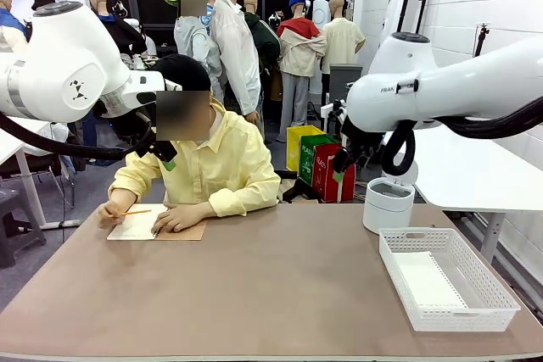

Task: Sort the paper based on its condition.
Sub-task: If a person hands you a paper, place it in the Organizing basket , and if it's crumpled, put it in the Trash can.

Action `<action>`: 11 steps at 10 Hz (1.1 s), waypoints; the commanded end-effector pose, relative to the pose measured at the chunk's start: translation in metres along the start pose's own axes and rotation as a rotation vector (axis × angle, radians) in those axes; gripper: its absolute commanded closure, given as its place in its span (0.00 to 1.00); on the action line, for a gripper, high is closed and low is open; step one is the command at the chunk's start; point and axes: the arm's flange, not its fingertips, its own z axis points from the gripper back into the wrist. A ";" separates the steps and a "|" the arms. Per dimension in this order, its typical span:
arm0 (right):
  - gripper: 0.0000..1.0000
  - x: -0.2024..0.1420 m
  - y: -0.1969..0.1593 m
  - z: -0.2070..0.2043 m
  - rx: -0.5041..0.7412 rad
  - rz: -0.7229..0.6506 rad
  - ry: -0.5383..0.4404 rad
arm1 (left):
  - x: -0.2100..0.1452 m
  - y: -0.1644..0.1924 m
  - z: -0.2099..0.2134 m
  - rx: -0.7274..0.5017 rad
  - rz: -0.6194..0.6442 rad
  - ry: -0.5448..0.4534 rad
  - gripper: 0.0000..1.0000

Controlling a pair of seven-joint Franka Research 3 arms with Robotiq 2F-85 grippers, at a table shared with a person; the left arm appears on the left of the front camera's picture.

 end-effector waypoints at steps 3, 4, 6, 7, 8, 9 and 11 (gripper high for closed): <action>0.00 -0.019 0.044 0.025 0.155 0.003 -0.187 | 0.000 0.001 0.001 -0.001 -0.002 -0.003 0.00; 0.00 -0.021 0.053 0.029 0.167 0.022 -0.265 | 0.000 0.001 0.001 -0.001 -0.002 -0.003 0.00; 0.00 -0.025 0.068 0.037 0.134 0.065 -0.392 | 0.000 0.001 0.001 -0.001 -0.002 -0.003 0.00; 0.00 -0.027 0.071 0.040 0.132 0.080 -0.421 | 0.000 0.001 0.001 -0.001 -0.002 -0.003 0.00; 0.00 -0.028 0.072 0.041 0.133 0.084 -0.426 | 0.000 0.001 0.001 -0.001 -0.002 -0.003 0.00; 0.00 -0.029 0.073 0.041 0.136 0.091 -0.428 | 0.000 0.001 0.001 -0.001 -0.002 -0.003 0.00; 0.00 -0.031 0.072 0.040 0.150 0.111 -0.404 | 0.000 0.001 0.001 -0.001 -0.002 -0.003 0.00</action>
